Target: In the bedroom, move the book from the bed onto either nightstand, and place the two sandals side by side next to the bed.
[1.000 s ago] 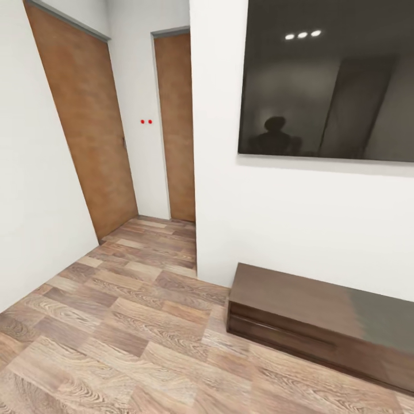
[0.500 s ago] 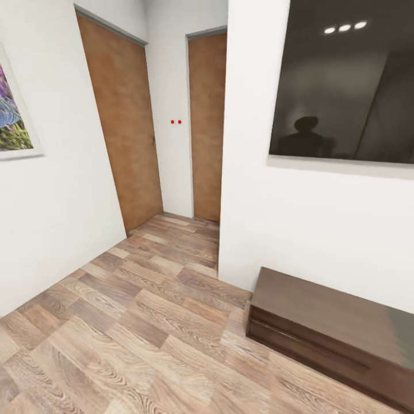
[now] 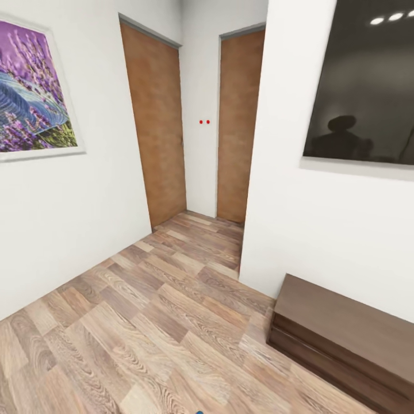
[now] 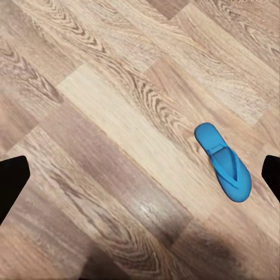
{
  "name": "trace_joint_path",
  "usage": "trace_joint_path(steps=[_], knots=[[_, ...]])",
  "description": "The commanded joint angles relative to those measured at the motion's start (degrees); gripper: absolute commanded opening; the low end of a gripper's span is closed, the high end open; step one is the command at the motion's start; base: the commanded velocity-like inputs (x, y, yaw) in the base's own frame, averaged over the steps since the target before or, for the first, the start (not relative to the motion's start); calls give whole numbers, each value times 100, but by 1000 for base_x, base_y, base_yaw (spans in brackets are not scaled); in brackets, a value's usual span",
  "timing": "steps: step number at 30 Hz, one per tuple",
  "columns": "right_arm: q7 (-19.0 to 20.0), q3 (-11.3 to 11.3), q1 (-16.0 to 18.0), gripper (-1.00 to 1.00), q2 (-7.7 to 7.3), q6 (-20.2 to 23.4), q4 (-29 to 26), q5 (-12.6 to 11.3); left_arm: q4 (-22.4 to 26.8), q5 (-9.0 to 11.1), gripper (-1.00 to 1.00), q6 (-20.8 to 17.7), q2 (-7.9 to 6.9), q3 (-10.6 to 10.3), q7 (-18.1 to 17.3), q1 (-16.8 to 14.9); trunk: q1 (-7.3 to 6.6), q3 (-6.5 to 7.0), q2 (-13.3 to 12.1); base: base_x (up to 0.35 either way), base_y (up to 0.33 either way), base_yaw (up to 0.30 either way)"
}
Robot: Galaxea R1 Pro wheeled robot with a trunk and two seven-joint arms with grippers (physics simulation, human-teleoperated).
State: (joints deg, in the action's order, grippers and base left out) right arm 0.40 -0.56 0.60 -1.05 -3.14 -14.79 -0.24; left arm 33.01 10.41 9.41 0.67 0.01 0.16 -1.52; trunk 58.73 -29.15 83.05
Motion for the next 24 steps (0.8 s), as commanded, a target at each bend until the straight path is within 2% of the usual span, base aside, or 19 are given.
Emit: trace_joint_path(steps=[1,24], knots=[[4,-5,1,100,0,-18,2,-3,-5,31,100,17,2,-1,2,-2,0,-6,3,0,0,290],[5,-5,1,100,0,-16,1,-3,-5,31,100,17,2,-1,2,-2,0,-6,3,0,0,290]])
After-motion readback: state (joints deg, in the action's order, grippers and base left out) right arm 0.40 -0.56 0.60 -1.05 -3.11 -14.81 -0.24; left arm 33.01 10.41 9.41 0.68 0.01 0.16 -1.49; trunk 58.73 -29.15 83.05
